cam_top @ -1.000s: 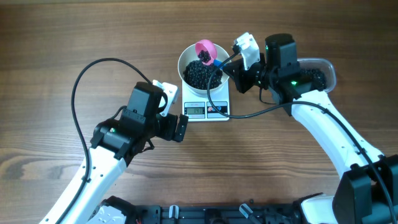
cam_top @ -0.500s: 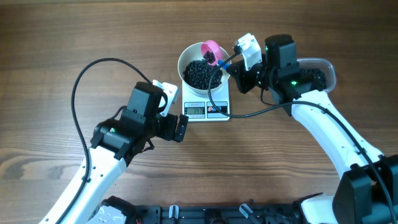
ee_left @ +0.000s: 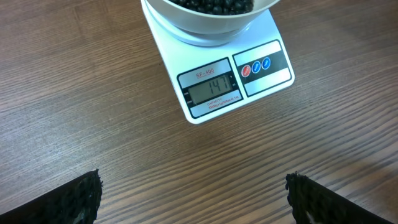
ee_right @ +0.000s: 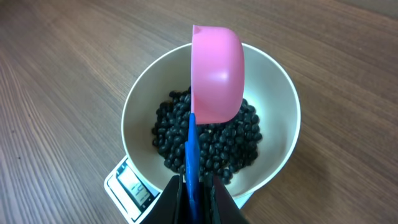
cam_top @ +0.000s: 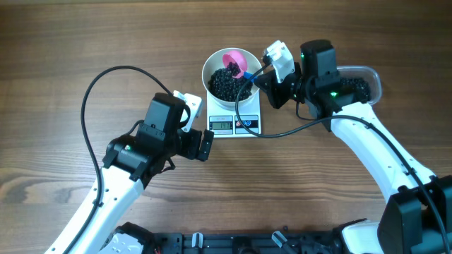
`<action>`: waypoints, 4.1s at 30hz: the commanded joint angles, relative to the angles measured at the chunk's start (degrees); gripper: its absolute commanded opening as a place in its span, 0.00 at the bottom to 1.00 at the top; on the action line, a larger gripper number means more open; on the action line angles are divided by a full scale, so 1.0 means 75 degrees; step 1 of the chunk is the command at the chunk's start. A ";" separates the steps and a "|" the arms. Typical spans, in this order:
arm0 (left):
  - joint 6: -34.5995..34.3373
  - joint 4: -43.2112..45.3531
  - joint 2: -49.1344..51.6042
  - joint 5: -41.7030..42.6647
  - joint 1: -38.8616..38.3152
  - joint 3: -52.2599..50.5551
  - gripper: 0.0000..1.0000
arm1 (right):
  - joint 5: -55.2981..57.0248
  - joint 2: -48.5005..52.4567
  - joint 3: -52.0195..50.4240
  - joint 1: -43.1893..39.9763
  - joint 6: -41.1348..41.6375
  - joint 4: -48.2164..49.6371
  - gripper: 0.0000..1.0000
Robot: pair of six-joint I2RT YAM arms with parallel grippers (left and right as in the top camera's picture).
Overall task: Scoop item into bowl and weigh 150g on scale
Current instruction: 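Tip the pink scoop over the white bowl to pour beans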
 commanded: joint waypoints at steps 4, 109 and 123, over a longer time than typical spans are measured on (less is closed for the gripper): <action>0.0093 0.0023 0.0029 -0.0041 0.0035 -0.0038 1.00 | -0.0187 0.0090 0.0023 0.0041 -0.0143 0.0073 0.04; 0.0093 0.0023 0.0029 -0.0041 0.0035 -0.0038 1.00 | -0.0128 0.0090 0.0020 0.0038 0.0664 0.0318 0.04; 0.0093 0.0023 0.0029 -0.0041 0.0035 -0.0038 1.00 | -0.0131 0.0093 0.0023 0.0038 0.1923 0.0323 0.05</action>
